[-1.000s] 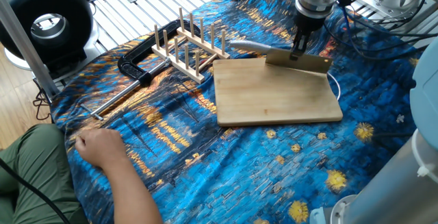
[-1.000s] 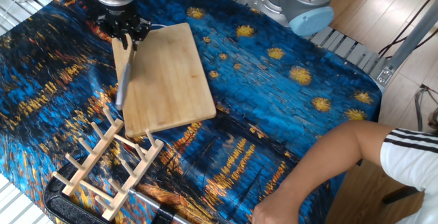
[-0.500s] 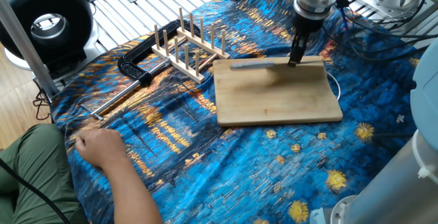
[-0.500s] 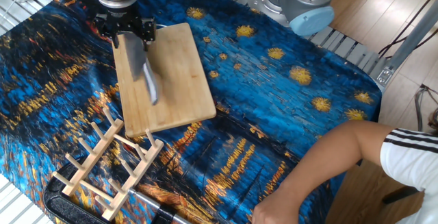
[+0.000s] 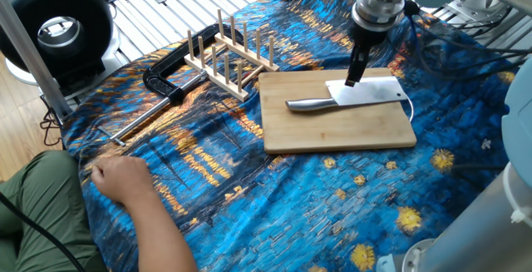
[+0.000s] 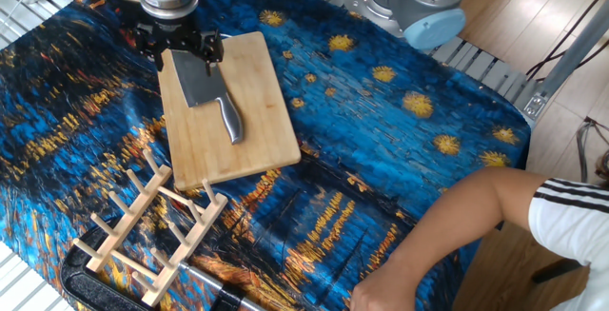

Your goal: Put the knife on the cutting board

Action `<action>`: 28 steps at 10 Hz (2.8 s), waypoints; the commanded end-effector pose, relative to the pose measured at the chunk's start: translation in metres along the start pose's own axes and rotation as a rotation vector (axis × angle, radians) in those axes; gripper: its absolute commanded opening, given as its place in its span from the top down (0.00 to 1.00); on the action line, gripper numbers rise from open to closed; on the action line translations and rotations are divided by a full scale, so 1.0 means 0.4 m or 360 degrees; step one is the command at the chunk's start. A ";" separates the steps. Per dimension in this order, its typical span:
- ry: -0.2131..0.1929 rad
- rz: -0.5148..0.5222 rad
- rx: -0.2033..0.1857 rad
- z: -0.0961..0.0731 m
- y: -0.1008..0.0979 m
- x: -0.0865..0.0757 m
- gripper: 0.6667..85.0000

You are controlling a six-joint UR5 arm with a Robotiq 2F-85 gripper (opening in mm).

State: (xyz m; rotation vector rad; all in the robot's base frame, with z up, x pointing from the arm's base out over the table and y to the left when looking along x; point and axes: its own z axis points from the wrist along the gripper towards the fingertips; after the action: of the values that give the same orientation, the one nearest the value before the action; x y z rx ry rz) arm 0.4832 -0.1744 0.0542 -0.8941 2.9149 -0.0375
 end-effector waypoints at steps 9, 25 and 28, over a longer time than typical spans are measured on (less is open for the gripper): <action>0.0086 0.0444 0.0045 -0.135 0.059 -0.070 0.34; 0.0075 0.1060 -0.0152 -0.408 0.345 -0.306 0.36; 0.0124 0.1229 -0.0040 -0.386 0.289 -0.277 0.50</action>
State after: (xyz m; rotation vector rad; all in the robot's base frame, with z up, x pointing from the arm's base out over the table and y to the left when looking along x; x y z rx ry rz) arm 0.4891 -0.0185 0.2097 0.1166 3.1232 0.0448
